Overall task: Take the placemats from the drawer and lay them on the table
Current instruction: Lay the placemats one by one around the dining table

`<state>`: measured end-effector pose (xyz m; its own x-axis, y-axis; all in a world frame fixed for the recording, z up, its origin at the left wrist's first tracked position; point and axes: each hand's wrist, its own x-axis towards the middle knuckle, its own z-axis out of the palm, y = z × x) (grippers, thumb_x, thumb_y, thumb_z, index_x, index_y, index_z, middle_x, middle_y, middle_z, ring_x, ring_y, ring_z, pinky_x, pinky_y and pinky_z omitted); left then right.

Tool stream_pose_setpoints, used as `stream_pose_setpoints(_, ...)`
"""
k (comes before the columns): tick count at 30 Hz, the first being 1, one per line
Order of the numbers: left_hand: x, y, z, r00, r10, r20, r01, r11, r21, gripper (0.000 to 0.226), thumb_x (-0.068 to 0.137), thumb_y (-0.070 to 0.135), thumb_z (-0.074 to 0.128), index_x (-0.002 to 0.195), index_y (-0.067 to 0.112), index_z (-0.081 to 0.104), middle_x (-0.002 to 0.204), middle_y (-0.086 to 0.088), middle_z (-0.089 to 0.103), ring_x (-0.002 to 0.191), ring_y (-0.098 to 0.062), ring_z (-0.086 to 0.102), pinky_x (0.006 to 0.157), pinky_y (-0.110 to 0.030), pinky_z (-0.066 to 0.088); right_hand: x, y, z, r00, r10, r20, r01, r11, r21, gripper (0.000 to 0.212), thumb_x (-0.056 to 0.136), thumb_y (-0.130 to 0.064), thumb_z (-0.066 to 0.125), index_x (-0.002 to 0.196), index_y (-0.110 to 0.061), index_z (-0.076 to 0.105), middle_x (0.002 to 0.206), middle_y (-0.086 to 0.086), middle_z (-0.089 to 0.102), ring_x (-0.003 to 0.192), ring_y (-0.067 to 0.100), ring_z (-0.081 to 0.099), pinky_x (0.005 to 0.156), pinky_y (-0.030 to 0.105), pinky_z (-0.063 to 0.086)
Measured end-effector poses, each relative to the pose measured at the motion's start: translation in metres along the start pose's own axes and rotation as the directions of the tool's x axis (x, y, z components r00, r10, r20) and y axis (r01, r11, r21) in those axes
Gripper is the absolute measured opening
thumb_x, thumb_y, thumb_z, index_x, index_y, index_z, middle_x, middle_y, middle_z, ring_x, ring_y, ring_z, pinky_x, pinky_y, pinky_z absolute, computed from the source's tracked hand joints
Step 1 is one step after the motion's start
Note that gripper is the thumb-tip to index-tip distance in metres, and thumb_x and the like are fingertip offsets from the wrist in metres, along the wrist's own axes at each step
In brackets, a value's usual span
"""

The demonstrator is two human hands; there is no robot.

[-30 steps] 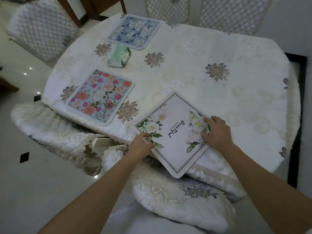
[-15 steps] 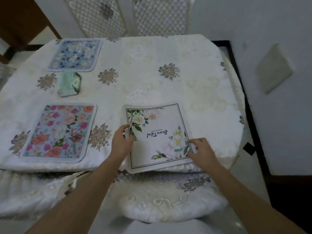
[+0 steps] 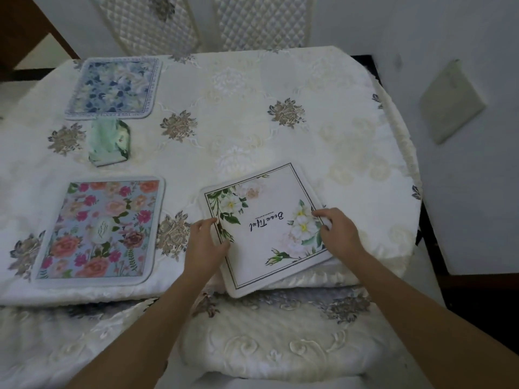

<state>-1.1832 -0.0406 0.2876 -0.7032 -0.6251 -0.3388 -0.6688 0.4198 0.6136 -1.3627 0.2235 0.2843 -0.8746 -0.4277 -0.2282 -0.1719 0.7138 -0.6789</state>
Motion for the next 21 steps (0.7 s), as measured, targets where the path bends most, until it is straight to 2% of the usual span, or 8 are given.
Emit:
stream_pose_setpoints(2,0.014,-0.004,-0.007,0.998,0.053,-0.023,-0.049,0.989,0.137,0.07,0.083,0.033,0.074,0.145,0.017,0.045,0.152,-0.013,0.035,0.14,-0.031,0.035,0.11,-0.047,0.036,0.013,-0.007,-0.001,1.0,0.003,-0.014,-0.003,0.999,0.041,0.04,0.089,0.0,0.056,0.123,-0.02,0.063,0.124,-0.002,0.059,0.105,0.008,0.054,0.088,0.015,0.037)
stream_pose_setpoints(4,0.033,0.001,-0.013,0.987,0.16,0.002,-0.156,0.957,0.245,0.068,0.084,0.04,0.072,0.144,0.019,0.048,0.149,-0.011,0.042,0.136,-0.031,0.039,0.108,-0.047,0.037,0.021,-0.012,0.0,0.999,0.014,-0.033,-0.011,0.996,0.084,0.037,0.089,-0.005,0.059,0.122,-0.022,0.063,0.123,-0.003,0.057,0.106,0.007,0.052,0.09,0.017,0.037)
stream_pose_setpoints(8,0.081,0.028,-0.012,0.93,0.34,0.138,-0.366,0.883,0.293,0.059,0.085,0.041,0.071,0.137,0.019,0.056,0.139,-0.006,0.053,0.128,-0.029,0.048,0.101,-0.044,0.043,0.009,-0.006,0.003,0.989,0.124,-0.075,-0.115,0.986,0.121,0.035,0.089,-0.014,0.064,0.122,-0.024,0.063,0.116,-0.003,0.054,0.099,0.007,0.052,0.076,0.004,0.037)
stream_pose_setpoints(12,0.122,0.051,0.001,0.86,0.439,0.261,-0.51,0.774,0.376,0.055,0.086,0.041,0.067,0.135,0.019,0.056,0.137,-0.01,0.054,0.124,-0.034,0.049,0.099,-0.047,0.045,-0.022,0.01,0.009,0.962,0.257,-0.095,-0.234,0.951,0.201,0.036,0.088,-0.012,0.065,0.122,-0.021,0.063,0.114,-0.001,0.056,0.096,0.008,0.056,0.08,0.016,0.043)
stream_pose_setpoints(15,0.145,0.055,0.007,0.836,0.459,0.302,-0.548,0.738,0.394,0.05,0.089,0.043,0.063,0.134,0.022,0.055,0.136,-0.011,0.052,0.125,-0.035,0.048,0.097,-0.048,0.044,-0.044,0.018,0.016,0.941,0.334,-0.06,-0.307,0.913,0.27,0.042,0.086,-0.007,0.064,0.124,-0.023,0.061,0.102,0.006,0.068,0.074,0.012,0.066,0.063,0.023,0.055)
stream_pose_setpoints(18,0.156,0.056,0.008,0.837,0.461,0.294,-0.546,0.735,0.402,0.048,0.09,0.046,0.062,0.132,0.024,0.057,0.136,-0.01,0.051,0.124,-0.032,0.046,0.098,-0.048,0.045,-0.054,0.018,0.024,0.913,0.405,-0.05,-0.369,0.871,0.326,0.048,0.085,-0.005,0.063,0.124,-0.033,0.058,0.101,0.009,0.067,0.075,0.025,0.067,0.065,0.042,0.058)
stream_pose_setpoints(19,0.157,0.056,0.007,0.842,0.461,0.282,-0.54,0.739,0.403,0.047,0.09,0.046,0.063,0.131,0.023,0.059,0.132,-0.01,0.053,0.121,-0.031,0.047,0.096,-0.046,0.046,-0.053,0.018,0.025,0.909,0.411,-0.067,-0.37,0.871,0.322,0.048,0.084,-0.005,0.062,0.121,-0.036,0.057,0.102,0.009,0.065,0.077,0.025,0.066,0.067,0.042,0.058)
stream_pose_setpoints(21,0.154,0.054,0.003,0.867,0.432,0.249,-0.498,0.783,0.373,0.045,0.089,0.041,0.067,0.129,0.022,0.062,0.123,-0.01,0.056,0.115,-0.032,0.051,0.09,-0.043,0.046,-0.044,0.014,0.023,0.898,0.426,-0.109,-0.376,0.872,0.314,0.048,0.085,-0.001,0.06,0.117,-0.037,0.058,0.103,0.006,0.06,0.078,0.02,0.063,0.066,0.031,0.056)
